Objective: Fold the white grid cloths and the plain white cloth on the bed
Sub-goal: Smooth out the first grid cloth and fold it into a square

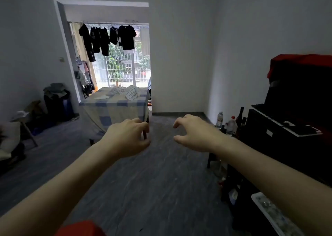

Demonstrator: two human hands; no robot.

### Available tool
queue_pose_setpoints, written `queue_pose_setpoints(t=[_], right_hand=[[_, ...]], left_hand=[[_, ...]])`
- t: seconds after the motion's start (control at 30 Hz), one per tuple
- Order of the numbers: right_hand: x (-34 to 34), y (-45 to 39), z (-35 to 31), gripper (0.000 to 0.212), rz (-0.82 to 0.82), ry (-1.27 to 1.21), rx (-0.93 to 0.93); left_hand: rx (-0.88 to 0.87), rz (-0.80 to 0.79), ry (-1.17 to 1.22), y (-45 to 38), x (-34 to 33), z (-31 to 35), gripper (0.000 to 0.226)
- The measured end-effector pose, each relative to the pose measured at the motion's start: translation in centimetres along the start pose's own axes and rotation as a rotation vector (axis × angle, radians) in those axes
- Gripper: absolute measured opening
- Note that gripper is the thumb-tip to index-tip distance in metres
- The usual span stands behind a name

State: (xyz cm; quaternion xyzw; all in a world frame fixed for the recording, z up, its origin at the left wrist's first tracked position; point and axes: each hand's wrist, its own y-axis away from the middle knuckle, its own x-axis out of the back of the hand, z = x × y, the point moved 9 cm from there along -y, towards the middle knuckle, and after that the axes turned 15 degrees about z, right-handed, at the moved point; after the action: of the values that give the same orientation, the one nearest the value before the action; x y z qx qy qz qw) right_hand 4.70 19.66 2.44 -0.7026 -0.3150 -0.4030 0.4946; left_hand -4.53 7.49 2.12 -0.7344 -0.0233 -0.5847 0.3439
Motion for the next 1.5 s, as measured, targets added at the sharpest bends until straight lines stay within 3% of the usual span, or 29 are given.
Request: queue_pose_setpoints(t=[0.37, 0.87, 1.17, 1.5], right_hand=[[-3.5, -7.5, -2.0, 0.042, -0.015, 0.085, 0.002], [-8.1, -16.8, -0.7, 0.036, -0.022, 0.095, 0.112], [-9.1, -24.5, 6.3, 0.034, 0.016, 0.082, 0.094], [-11.5, -31.5, 18.7, 0.04, -0.017, 0.104, 0.011]], left_hand=[[-0.001, -0.004, -0.002, -4.0, -3.4, -6.9, 0.037], [0.038, 0.008, -0.051, -11.3, -6.9, -11.0, 0.036], [-0.033, -0.022, -0.05, -21.5, -12.0, -9.7, 0.036], [-0.131, -0.042, -0.017, -34.5, -18.8, -5.7, 0.037]])
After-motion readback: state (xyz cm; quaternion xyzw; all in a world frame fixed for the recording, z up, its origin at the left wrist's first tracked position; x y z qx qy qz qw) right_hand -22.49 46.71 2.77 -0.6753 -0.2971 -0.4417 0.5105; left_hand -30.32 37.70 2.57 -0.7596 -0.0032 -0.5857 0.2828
